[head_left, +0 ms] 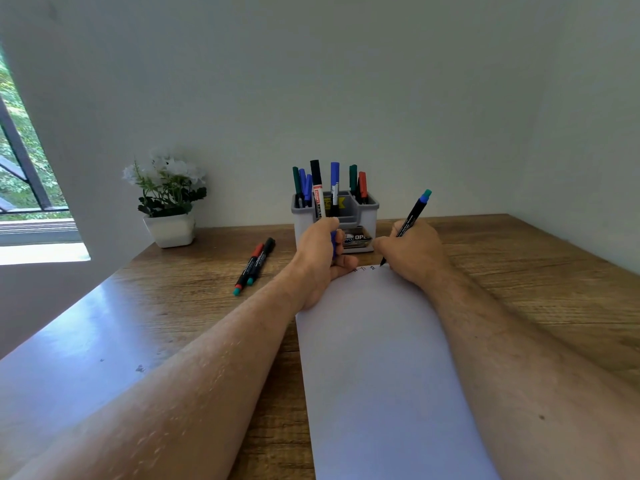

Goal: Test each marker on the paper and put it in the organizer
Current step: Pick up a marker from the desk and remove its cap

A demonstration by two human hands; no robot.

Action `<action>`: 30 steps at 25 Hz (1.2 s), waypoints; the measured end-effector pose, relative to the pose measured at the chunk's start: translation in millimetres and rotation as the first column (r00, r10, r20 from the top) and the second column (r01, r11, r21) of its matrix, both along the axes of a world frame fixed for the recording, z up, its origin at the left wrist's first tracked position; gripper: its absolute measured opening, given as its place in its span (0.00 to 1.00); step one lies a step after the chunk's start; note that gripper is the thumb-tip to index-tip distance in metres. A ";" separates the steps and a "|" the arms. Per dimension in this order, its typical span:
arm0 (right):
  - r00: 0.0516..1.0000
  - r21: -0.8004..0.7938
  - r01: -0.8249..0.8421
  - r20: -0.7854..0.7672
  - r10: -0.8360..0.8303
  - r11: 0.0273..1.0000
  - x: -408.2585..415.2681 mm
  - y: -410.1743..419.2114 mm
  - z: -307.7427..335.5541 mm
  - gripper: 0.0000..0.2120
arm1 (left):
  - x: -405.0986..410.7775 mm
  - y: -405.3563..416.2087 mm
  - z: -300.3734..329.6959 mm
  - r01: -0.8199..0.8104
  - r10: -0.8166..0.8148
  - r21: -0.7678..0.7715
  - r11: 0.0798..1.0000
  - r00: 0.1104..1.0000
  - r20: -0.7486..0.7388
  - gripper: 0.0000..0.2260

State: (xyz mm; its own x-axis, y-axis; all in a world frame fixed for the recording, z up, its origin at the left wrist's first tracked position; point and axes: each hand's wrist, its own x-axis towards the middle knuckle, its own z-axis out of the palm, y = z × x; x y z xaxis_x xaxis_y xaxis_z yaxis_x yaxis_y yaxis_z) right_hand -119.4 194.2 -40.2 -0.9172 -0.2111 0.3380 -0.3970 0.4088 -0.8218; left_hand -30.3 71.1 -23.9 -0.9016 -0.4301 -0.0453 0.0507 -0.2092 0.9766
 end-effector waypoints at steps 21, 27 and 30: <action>0.818 -0.664 -0.307 0.183 0.546 0.682 21.5 -12.2 28.7 0.10 | 2.6 -25.6 0.8 -0.167 0.075 -0.436 0.884 0.973 -0.219 0.08; 0.840 -0.718 -0.270 0.149 0.521 0.641 20.4 -11.3 29.4 0.07 | 3.3 -29.3 4.6 -0.151 0.068 -0.404 0.902 0.975 -0.214 0.07; 0.844 -0.717 -0.256 0.162 0.512 0.648 19.0 -10.8 29.5 0.07 | 3.8 -29.4 4.8 -0.152 0.069 -0.409 0.900 0.975 -0.211 0.07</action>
